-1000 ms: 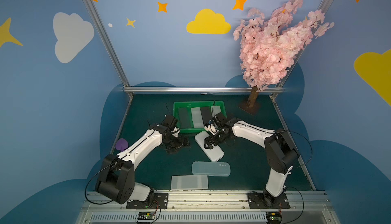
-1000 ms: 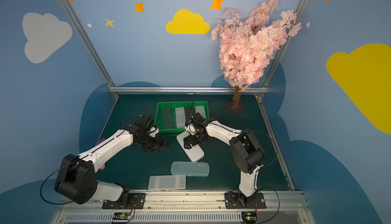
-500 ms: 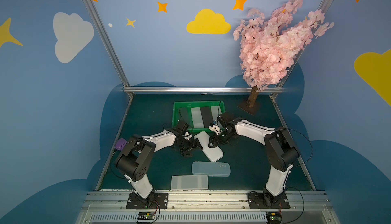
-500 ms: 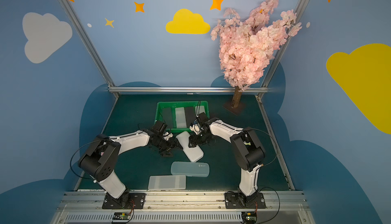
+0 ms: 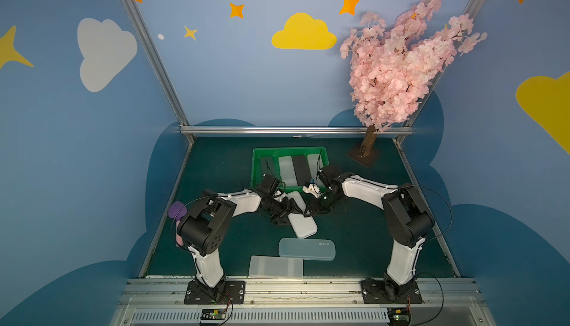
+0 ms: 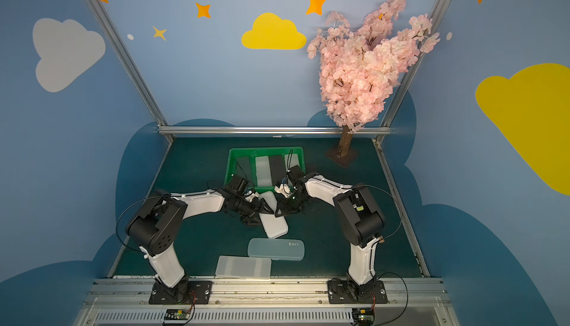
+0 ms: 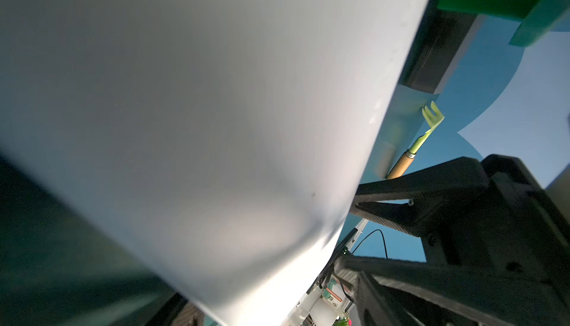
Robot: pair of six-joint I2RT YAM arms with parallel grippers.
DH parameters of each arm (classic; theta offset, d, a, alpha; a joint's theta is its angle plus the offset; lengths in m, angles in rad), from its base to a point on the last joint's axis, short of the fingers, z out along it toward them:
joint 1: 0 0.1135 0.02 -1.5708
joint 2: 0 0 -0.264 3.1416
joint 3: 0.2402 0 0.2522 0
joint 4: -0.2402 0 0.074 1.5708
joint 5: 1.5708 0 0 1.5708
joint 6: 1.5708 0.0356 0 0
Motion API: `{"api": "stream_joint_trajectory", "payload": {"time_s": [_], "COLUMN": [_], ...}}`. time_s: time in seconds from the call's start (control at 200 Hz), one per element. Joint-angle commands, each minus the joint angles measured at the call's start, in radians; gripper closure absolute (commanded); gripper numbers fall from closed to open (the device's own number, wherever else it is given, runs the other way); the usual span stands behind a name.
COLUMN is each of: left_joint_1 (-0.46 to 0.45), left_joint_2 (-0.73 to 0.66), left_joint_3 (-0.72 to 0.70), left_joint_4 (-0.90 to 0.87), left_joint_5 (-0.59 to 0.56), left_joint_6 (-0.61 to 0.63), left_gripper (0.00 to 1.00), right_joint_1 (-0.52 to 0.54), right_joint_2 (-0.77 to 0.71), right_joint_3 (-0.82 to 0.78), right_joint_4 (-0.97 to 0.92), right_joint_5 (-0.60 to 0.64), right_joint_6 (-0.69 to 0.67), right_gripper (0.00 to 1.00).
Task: Put the pencil case into the storage box
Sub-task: Pick up the pencil case from the center of the board.
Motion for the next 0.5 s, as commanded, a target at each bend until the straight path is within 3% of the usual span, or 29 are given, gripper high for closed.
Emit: {"api": "stream_joint_trajectory", "payload": {"time_s": [0.0,0.125,0.31,0.496], "left_joint_1": [-0.035,-0.035,-0.035,-0.057], "left_joint_2": [0.053,0.011,-0.056,-0.129], "left_joint_3": [-0.033,-0.041,-0.052,-0.038], "left_joint_4": [0.095,0.092,0.088,-0.119], "left_joint_5": [-0.052,-0.053,-0.079,-0.276], "left_joint_6": [-0.014,-0.001,0.037,0.176], "left_gripper": [0.29,0.37,0.34,0.26], "right_joint_1": [0.014,0.011,0.011,0.009], "right_joint_2": [0.011,0.016,0.057,0.08], "right_joint_3": [0.015,0.024,0.036,0.037], "right_joint_4": [0.008,0.008,0.005,0.002], "right_joint_5": [-0.133,-0.168,-0.221,-0.237], "right_joint_6": [-0.009,-0.006,0.017,0.033], "right_gripper": [0.59,0.61,0.64,0.65]}}
